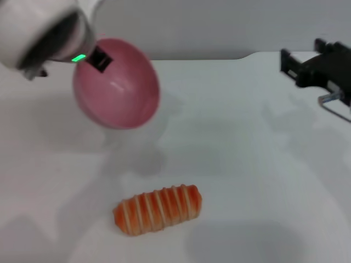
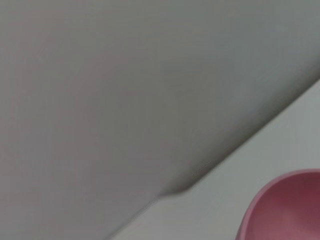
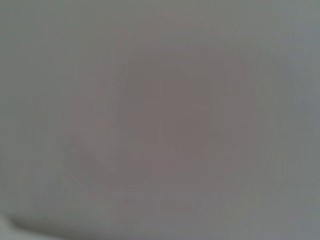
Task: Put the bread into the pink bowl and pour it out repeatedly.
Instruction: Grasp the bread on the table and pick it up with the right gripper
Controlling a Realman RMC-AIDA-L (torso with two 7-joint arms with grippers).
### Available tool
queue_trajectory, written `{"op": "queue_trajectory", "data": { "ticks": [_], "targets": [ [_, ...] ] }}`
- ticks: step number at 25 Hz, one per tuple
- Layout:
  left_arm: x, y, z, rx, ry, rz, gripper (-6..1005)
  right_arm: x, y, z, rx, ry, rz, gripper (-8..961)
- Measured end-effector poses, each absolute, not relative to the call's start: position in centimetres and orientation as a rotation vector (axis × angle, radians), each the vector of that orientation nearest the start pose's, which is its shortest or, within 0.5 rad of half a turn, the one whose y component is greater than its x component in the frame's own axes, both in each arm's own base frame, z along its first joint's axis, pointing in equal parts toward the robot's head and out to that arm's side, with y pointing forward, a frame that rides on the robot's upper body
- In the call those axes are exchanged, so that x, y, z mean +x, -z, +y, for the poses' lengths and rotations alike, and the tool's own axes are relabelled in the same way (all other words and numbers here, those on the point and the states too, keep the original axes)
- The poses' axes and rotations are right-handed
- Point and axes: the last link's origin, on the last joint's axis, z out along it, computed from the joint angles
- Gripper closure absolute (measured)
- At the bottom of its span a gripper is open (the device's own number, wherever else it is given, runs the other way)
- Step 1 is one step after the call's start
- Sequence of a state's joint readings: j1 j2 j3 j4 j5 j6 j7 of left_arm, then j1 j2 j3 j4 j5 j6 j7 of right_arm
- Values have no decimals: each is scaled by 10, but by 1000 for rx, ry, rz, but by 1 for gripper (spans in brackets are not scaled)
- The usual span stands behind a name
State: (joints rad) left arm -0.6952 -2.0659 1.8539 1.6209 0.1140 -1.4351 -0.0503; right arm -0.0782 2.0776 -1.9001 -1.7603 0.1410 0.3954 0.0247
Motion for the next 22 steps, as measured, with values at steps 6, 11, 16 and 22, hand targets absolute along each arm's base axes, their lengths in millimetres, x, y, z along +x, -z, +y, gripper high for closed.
{"op": "queue_trajectory", "data": {
  "ticks": [6, 11, 16, 22],
  "targets": [
    [-131, -39, 382, -2008, -454, -791, 952, 157, 5, 294, -2056, -207, 849, 287],
    [-148, -50, 383, -1969, -451, -850, 952, 147, 37, 284, -2203, -158, 925, 288],
    [-148, -51, 386, -1967, -432, -841, 952, 128, 68, 279, -2330, -149, 923, 288],
    [-147, -51, 387, -1968, -423, -836, 952, 124, 94, 274, -2414, -147, 981, 288]
  ]
}}
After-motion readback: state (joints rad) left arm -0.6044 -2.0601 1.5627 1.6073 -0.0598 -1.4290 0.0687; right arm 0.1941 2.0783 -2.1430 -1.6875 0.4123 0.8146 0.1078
